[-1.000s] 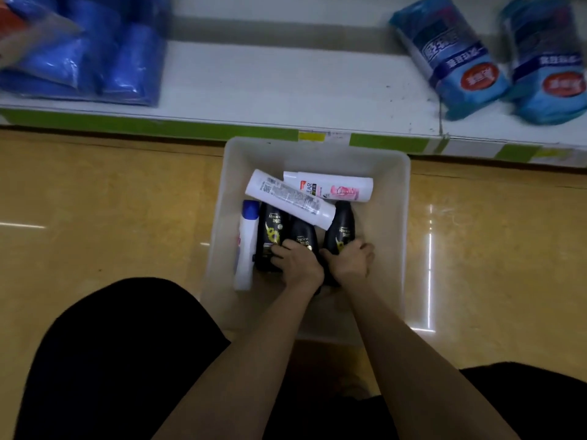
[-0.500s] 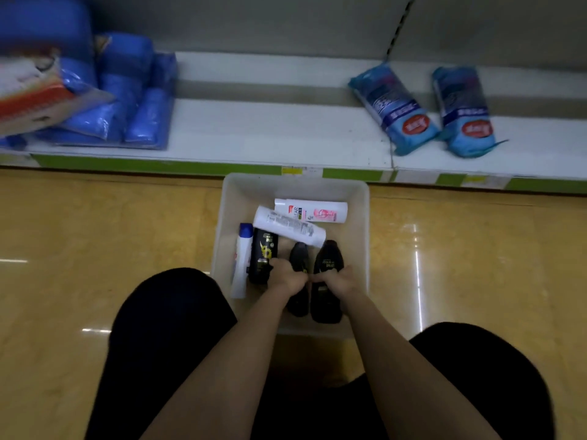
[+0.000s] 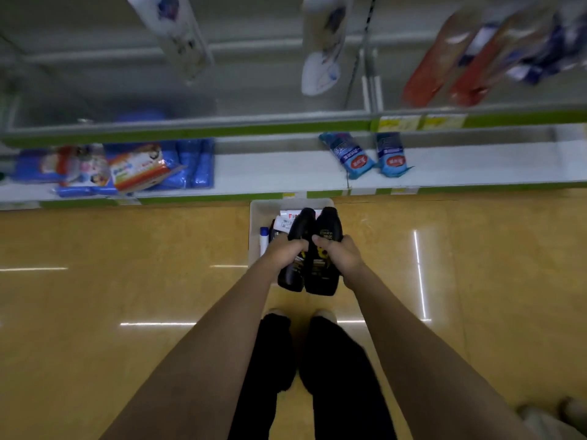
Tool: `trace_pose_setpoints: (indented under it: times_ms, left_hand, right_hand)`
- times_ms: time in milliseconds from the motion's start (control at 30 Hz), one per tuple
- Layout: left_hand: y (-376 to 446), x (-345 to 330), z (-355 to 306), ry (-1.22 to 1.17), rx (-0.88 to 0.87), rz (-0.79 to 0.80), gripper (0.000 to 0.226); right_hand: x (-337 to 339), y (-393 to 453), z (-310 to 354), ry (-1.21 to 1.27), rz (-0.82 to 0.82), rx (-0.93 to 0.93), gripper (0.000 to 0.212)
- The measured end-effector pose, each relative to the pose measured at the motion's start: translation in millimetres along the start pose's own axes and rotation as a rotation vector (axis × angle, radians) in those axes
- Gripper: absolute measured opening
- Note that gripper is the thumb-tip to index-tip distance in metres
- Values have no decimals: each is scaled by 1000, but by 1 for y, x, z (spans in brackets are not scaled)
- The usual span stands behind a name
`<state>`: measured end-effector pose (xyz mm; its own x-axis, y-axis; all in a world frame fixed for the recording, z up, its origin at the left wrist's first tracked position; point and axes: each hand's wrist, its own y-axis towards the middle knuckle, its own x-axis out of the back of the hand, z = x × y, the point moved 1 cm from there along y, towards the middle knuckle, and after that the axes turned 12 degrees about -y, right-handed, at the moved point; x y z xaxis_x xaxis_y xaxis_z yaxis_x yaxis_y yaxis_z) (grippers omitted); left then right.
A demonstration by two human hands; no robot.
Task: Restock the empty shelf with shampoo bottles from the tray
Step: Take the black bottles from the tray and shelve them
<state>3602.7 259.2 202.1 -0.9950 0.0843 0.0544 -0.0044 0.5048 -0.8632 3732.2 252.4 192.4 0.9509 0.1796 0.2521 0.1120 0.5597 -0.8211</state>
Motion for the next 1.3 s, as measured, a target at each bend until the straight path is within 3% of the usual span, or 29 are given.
trace_pose_setpoints:
  times_ms: [100, 233, 300, 367, 500, 600, 833, 933, 1000, 1167, 1300]
  left_hand:
    - [-63, -5, -42, 4, -61, 36, 57]
    - [-131, -16, -104, -34, -168, 34, 56]
    - [-160, -23, -131, -59, -228, 30, 57]
    - [-182, -34, -157, -84, -300, 63, 53]
    - [-228, -68, -209, -131, -430, 134, 26]
    - [-255, -100, -242, -151, -515, 182, 27]
    - [-326, -184, -319, -160, -680, 249, 29]
    - [-352, -217, -351, -119, -776, 222, 36]
    - [-370, -236, -374, -101, -839, 206, 38]
    - [-400, -262, -423, -99, -982, 198, 29]
    - [-409, -267, -465, -116, -1064, 188, 25]
  right_hand:
    - [32, -64, 41, 48, 3, 42, 55]
    - [74, -129, 94, 141, -30, 161, 41]
    - [97, -159, 116, 165, -50, 195, 44]
    - [122, -184, 136, 178, -82, 241, 44]
    - [181, -233, 170, 212, -155, 342, 45]
    - [224, -260, 187, 275, -212, 434, 41]
    - [340, -305, 220, 264, -259, 592, 48]
    - [388, -322, 239, 250, -279, 664, 36]
    - [416, -330, 252, 264, -279, 720, 42]
    - [461, -342, 286, 248, -278, 817, 64]
    - [485, -343, 322, 251, -262, 916, 55]
